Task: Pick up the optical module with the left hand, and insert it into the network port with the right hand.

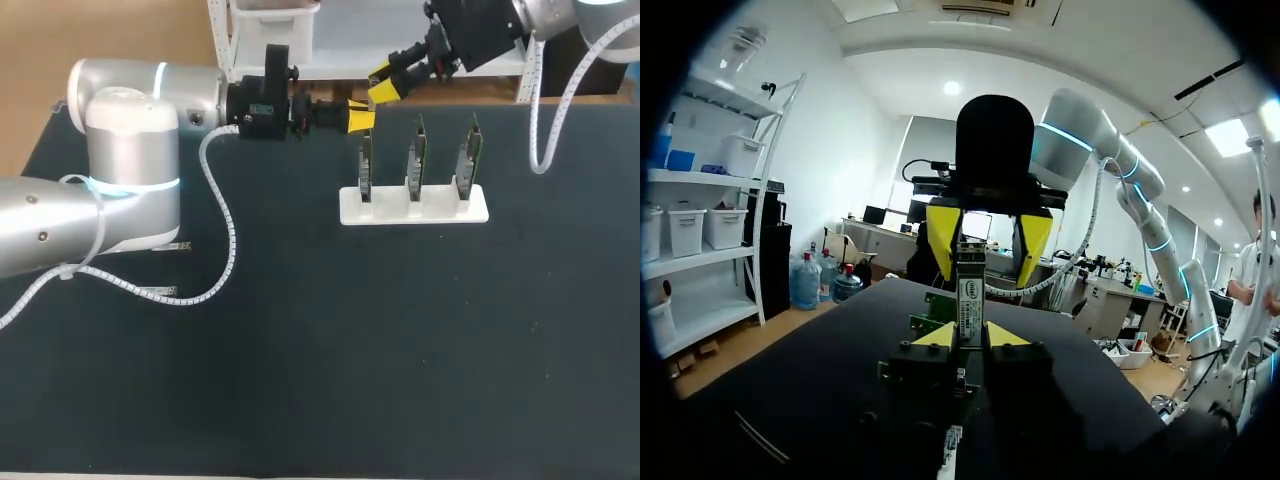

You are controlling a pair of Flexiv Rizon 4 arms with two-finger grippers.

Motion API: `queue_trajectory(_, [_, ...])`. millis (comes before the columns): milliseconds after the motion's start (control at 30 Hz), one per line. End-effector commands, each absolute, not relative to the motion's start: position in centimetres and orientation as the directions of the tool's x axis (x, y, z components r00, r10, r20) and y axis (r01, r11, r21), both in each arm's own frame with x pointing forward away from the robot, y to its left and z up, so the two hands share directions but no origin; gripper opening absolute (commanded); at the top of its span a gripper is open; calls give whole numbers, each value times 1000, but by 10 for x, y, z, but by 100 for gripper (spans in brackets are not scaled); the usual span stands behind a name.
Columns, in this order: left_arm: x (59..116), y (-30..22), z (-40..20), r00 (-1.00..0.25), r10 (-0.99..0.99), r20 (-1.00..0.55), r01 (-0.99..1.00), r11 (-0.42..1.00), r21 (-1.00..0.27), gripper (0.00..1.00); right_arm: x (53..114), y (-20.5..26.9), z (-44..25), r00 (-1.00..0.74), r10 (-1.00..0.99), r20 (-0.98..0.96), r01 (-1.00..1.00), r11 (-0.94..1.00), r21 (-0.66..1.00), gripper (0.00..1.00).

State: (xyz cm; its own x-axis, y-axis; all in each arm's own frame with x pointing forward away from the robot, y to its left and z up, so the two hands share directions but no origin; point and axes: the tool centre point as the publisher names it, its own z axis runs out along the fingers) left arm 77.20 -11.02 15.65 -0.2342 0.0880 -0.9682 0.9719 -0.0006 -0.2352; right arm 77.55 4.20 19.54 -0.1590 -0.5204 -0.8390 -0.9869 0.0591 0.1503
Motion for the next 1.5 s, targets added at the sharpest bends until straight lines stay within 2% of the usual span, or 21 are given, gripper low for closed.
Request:
queue_trajectory(33, [770, -110, 156, -233, 85, -969, 972, 4, -233, 0, 773, 42, 196, -158, -521, -839, -987, 63, 146, 0])
queue_trajectory(500, [770, -110, 156, -233, 85, -969, 972, 4, -233, 0, 772, 40, 194, -159, -521, -838, -987, 64, 147, 0])
queue_trajectory(533, [770, -110, 156, -233, 85, -969, 972, 4, -233, 91, 772, 40, 194, -158, -522, -838, -987, 64, 147, 0])
queue_trajectory(567, [770, -110, 156, -233, 85, -969, 972, 4, -233, 100, 772, 39, 194, -159, -522, -838, -987, 66, 146, 0])
queue_trajectory(900, [770, -110, 156, -232, 90, -968, 973, 7, -233, 100, 773, 38, 194, -162, -518, -840, -987, 76, 143, 0])
queue_trajectory(1200, [766, -104, 153, -194, 231, -953, 981, 30, -192, 100, 774, 36, 193, -158, -524, -837, -987, 78, 138, 0])
queue_trajectory(1500, [768, -84, 149, -112, 419, -901, 994, 49, -100, 100, 774, 34, 193, -159, -518, -841, -987, 82, 137, 0])
